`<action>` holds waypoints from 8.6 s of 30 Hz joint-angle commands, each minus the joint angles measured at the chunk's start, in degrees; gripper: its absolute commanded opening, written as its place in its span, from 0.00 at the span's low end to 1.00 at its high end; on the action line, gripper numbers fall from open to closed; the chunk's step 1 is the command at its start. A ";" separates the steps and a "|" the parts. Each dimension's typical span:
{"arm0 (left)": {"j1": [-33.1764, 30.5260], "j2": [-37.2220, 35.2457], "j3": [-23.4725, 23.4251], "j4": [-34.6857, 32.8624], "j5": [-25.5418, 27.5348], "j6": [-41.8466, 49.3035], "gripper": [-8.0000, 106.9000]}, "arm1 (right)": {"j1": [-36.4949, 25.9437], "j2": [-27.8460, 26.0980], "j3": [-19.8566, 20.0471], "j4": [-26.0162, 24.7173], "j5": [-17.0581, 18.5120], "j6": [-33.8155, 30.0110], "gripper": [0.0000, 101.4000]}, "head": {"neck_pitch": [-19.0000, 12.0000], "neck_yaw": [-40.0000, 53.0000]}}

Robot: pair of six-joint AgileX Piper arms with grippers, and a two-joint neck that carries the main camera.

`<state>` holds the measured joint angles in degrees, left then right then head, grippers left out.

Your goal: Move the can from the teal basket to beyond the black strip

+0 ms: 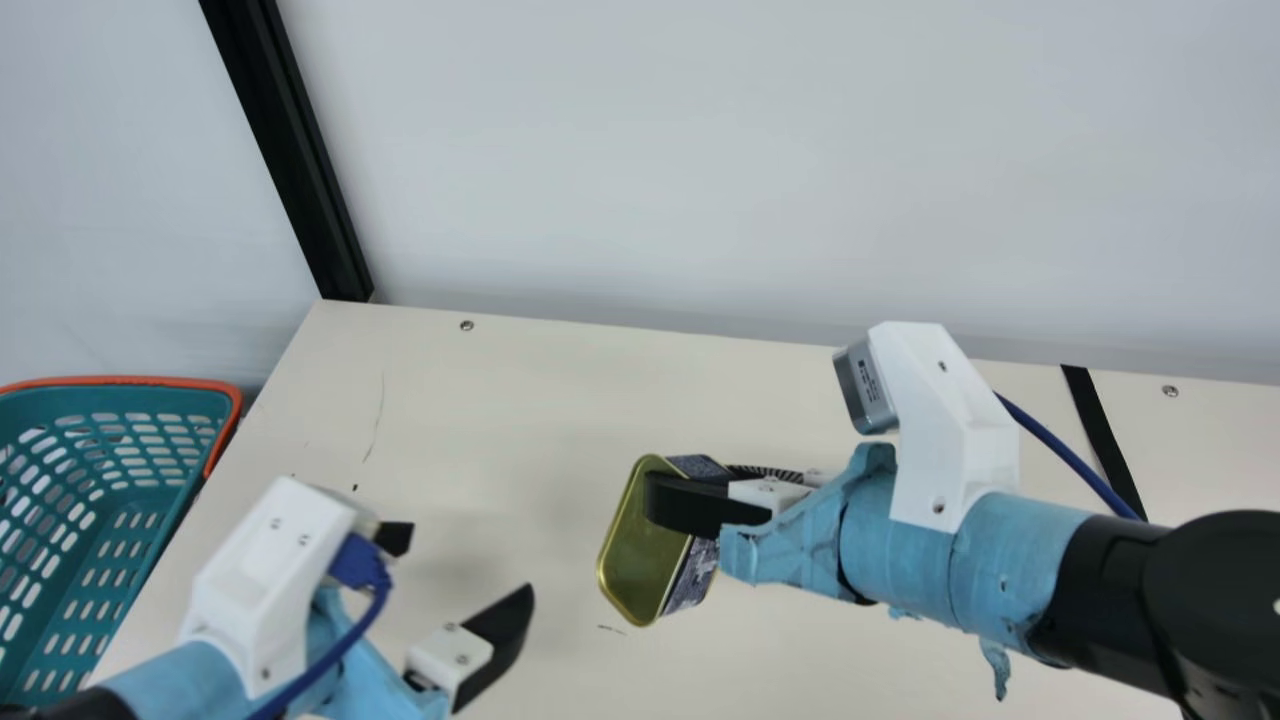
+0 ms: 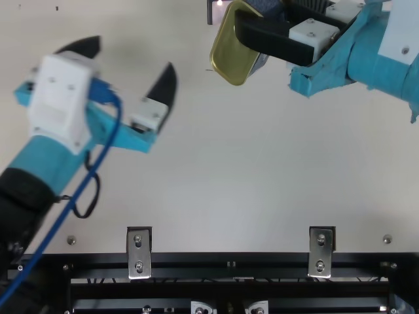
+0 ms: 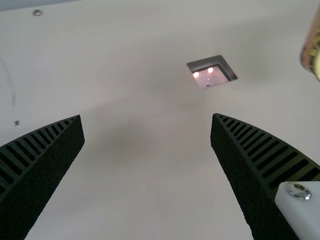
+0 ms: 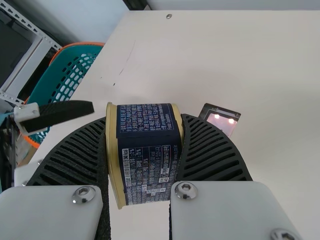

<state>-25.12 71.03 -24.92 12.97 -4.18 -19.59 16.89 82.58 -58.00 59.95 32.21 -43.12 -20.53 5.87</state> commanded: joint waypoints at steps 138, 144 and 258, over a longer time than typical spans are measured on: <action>2.34 -0.83 0.27 -0.84 -0.38 1.38 0.85 | -47.68 13.90 -12.89 -67.37 18.39 10.12 1.00 | -4.46 -24.18; 2.34 -0.83 0.27 -0.84 -0.38 1.38 0.85 | -46.89 13.09 -13.90 -64.56 17.27 11.74 1.00 | -4.46 -24.18; 21.24 -52.81 24.92 -10.54 -5.15 21.77 0.85 | -14.01 -47.83 43.34 -32.40 -39.24 -1.44 1.00 | -4.47 -1.63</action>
<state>-3.38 19.31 -0.02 2.47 -10.85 3.02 3.55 36.69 -14.72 28.07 -8.45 -45.15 -23.17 3.52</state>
